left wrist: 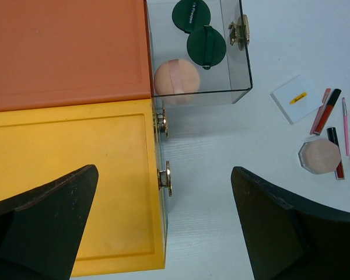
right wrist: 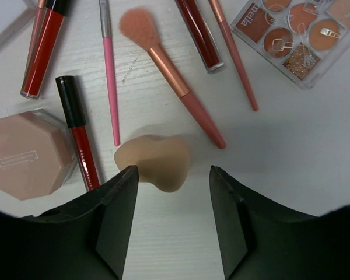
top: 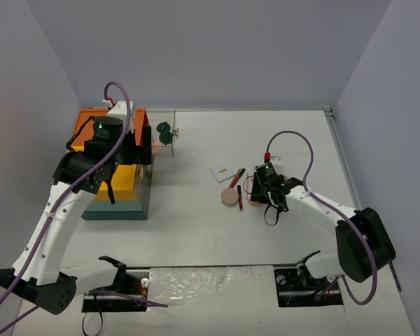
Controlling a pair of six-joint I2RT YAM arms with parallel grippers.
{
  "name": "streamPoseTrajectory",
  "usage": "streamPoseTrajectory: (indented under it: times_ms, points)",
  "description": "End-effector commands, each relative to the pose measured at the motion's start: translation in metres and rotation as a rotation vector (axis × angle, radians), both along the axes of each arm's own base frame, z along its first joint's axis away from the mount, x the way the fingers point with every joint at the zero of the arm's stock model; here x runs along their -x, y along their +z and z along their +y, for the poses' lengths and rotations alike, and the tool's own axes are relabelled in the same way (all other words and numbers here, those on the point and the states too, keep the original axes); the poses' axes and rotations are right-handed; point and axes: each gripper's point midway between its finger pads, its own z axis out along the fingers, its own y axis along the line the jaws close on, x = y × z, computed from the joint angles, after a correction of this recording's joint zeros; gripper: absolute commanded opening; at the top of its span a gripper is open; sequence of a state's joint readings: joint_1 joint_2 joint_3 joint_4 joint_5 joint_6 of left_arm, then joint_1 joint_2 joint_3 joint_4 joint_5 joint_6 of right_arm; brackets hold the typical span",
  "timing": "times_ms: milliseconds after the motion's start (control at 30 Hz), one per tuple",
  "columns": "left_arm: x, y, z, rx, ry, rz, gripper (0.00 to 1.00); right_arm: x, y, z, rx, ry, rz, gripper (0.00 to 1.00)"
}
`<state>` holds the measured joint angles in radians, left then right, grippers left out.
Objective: Organize the makeup
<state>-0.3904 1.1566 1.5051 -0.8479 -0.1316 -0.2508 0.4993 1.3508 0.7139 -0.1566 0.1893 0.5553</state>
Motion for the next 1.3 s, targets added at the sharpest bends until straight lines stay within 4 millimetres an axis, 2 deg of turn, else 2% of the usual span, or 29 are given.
streamPoseTrajectory:
  times_ms: [0,67,167,267,333,400,433,467,533,567,633,700,767,833,1000,1067,1167,1233,1267]
  points:
    - [-0.01,0.03,-0.005,0.054,0.0,-0.096,0.97,-0.02,-0.004,0.006,-0.041,-0.041,-0.037,0.46]
    - [-0.009,0.031,-0.004,0.053,0.002,-0.098,0.97,-0.021,-0.011,0.008,-0.045,-0.035,-0.018,0.42]
    - [-0.009,0.03,-0.004,0.053,0.003,-0.096,0.97,-0.018,-0.019,0.009,-0.049,-0.024,0.003,0.3]
    - [-0.008,0.031,-0.003,0.052,0.004,-0.098,0.97,-0.015,-0.017,0.007,-0.049,-0.019,-0.005,0.09]
    - [-0.008,0.03,-0.003,0.051,0.005,-0.099,0.97,-0.019,0.002,0.007,-0.051,-0.005,-0.061,0.0]
    - [-0.009,0.031,-0.003,0.05,0.005,-0.102,0.97,-0.024,0.024,0.007,-0.051,0.009,-0.114,0.0]
    - [-0.01,0.031,-0.004,0.051,0.004,-0.102,0.97,-0.033,0.045,0.012,-0.063,0.031,-0.161,0.0]
    - [-0.011,0.031,-0.004,0.05,0.001,-0.1,0.97,-0.046,0.077,0.02,-0.079,0.063,-0.229,0.0]
    - [-0.011,0.03,-0.005,0.051,-0.002,-0.097,0.97,-0.058,0.115,0.032,-0.089,0.155,-0.309,0.0]
    - [-0.012,0.03,-0.006,0.051,-0.004,-0.096,0.97,-0.065,0.135,0.042,-0.102,0.209,-0.348,0.0]
    - [-0.012,0.029,-0.006,0.055,-0.001,-0.094,0.97,-0.085,0.193,0.082,-0.146,0.409,-0.453,0.0]
    - [-0.012,0.028,-0.006,0.054,0.002,-0.09,0.97,-0.095,0.227,0.109,-0.172,0.541,-0.518,0.0]
    - [-0.011,0.028,-0.006,0.055,0.004,-0.088,0.97,-0.107,0.285,0.145,-0.213,0.678,-0.638,0.0]
    - [-0.01,0.029,-0.005,0.058,0.008,-0.087,0.97,-0.116,0.294,0.186,-0.247,0.842,-0.661,0.0]
    - [-0.005,0.029,-0.003,0.063,0.017,-0.072,0.97,-0.124,0.333,0.26,-0.319,1.088,-0.783,0.0]
    - [-0.001,0.029,0.002,0.05,0.029,-0.067,0.97,-0.131,0.325,0.289,-0.364,1.166,-0.781,0.0]
    - [0.003,0.031,0.007,0.03,0.041,-0.068,0.97,-0.133,0.328,0.32,-0.411,1.251,-0.815,0.0]
    - [0.005,0.03,0.01,0.02,0.044,-0.061,0.97,-0.13,0.334,0.335,-0.434,1.289,-0.845,0.0]
    - [0.006,0.031,0.01,0.018,0.043,-0.06,0.97,-0.131,0.329,0.342,-0.441,1.3,-0.847,0.0]
